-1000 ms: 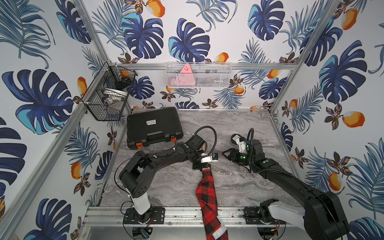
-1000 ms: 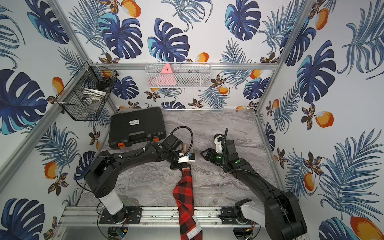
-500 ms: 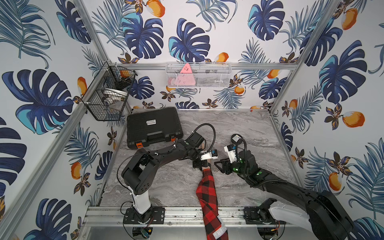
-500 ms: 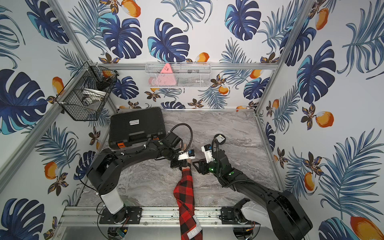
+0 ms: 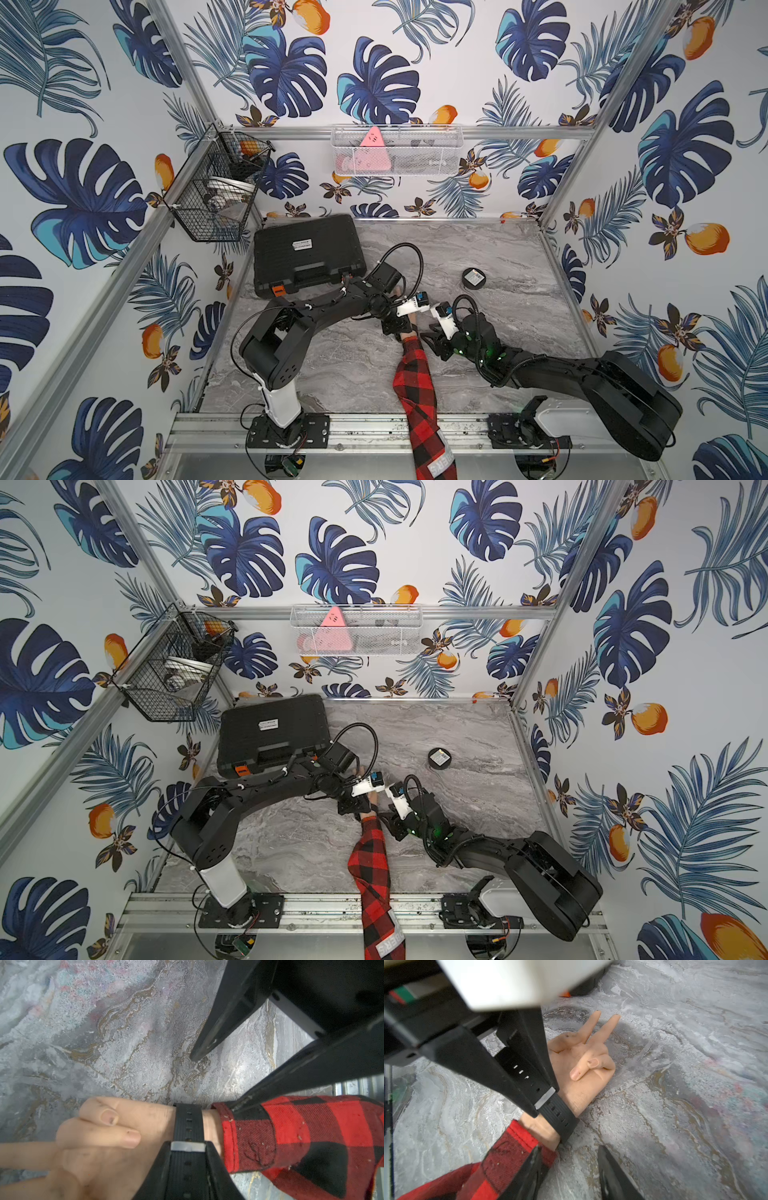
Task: Take off the watch
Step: Untie the watch from the hand.
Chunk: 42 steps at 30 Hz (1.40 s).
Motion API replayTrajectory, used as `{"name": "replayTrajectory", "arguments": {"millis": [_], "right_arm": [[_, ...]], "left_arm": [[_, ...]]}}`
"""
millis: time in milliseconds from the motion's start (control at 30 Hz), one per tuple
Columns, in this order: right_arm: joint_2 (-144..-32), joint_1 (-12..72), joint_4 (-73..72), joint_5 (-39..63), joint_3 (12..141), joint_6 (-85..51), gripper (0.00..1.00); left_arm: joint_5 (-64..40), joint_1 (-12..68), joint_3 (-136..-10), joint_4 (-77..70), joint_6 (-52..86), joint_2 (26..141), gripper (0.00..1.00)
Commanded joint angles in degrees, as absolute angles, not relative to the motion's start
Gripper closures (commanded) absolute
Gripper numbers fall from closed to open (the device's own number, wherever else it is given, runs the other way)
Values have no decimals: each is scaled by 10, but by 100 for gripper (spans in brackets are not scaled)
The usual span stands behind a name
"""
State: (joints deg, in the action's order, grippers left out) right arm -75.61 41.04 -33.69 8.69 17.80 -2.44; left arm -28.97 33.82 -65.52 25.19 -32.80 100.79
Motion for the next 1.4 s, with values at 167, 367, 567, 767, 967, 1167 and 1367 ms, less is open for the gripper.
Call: {"name": "replayTrajectory", "arguments": {"millis": [167,367,567,767,967,1167,1367], "right_arm": [[-790,414,-432,112,177,16,54],[-824,425,-463,107,182,28,55],[-861,436,-487,79,191,40,61],[-883,441,-525,17,184,46,70],[-897,443,-565,-13,175,47,76],[-899,449,-587,-14,170,49,77],[-902,454,-604,6,176,41,76]], "left_arm": [[-334,335,-609,152,-241,982,79],[-352,328,-603,130,-221,980,80],[-371,325,-606,140,-224,985,83],[-380,325,-608,155,-232,989,84],[-391,325,-605,157,-233,987,86],[-417,325,-608,154,-229,995,87],[-425,325,-614,158,-226,1003,86]]}}
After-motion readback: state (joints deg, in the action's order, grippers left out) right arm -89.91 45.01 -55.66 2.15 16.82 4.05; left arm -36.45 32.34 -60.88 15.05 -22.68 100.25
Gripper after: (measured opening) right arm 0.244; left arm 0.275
